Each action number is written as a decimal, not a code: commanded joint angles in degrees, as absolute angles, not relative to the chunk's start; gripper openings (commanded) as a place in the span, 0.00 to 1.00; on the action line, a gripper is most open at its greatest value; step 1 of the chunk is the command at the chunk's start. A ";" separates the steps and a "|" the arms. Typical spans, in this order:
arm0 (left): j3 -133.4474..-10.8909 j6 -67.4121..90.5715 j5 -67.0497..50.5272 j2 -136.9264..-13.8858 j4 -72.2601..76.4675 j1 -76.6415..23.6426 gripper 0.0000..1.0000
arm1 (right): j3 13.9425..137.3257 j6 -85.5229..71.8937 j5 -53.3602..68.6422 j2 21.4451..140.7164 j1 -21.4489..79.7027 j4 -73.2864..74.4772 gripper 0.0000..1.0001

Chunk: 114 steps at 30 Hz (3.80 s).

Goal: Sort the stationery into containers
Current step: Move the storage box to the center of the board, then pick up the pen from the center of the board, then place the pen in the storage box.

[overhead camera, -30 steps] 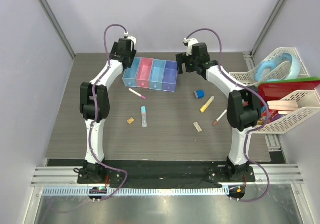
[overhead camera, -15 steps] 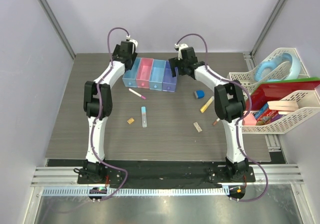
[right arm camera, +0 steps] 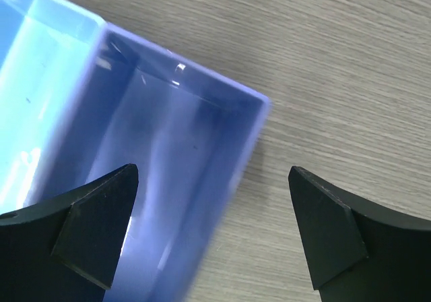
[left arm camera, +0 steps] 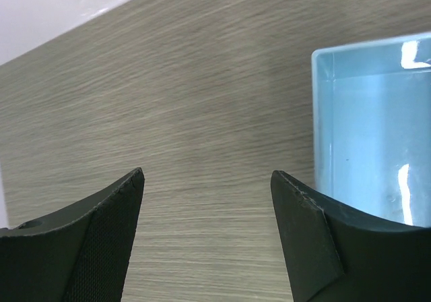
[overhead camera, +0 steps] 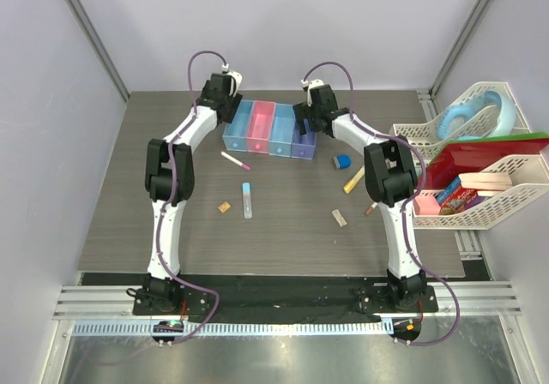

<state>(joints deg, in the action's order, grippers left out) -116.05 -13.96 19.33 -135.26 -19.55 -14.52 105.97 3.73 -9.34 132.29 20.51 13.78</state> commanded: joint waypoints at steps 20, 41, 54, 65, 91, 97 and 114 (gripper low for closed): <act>-110.83 -10.19 17.47 -130.35 -19.52 -19.16 0.77 | 110.31 5.54 -12.22 131.58 15.56 13.45 1.00; -92.65 -42.08 -8.69 -113.21 -26.72 -16.79 1.00 | 95.39 15.46 -9.49 102.95 16.08 33.05 1.00; -101.60 -69.32 -16.35 -120.67 -44.73 -15.82 0.94 | 77.17 17.58 -11.33 84.12 16.08 34.54 1.00; -92.82 -75.06 -14.59 -122.87 -41.93 -15.65 0.89 | 75.85 16.52 -12.57 78.14 16.00 35.42 1.00; -96.41 -65.05 -19.41 -117.34 -53.78 -15.56 0.00 | 62.59 52.37 -7.29 77.34 15.73 46.14 1.00; -103.09 -56.02 -23.72 -113.12 -54.94 -15.38 0.00 | 57.32 61.87 -9.58 76.38 15.73 45.18 1.00; -131.38 -11.45 -6.26 -129.71 -45.00 -21.08 0.00 | 50.97 76.46 -7.65 83.66 14.94 34.98 0.98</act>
<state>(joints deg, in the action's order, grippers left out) -125.25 -22.59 -13.50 -124.92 -45.56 -18.15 48.97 72.97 -9.47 80.42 15.22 37.06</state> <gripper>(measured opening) 0.033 0.994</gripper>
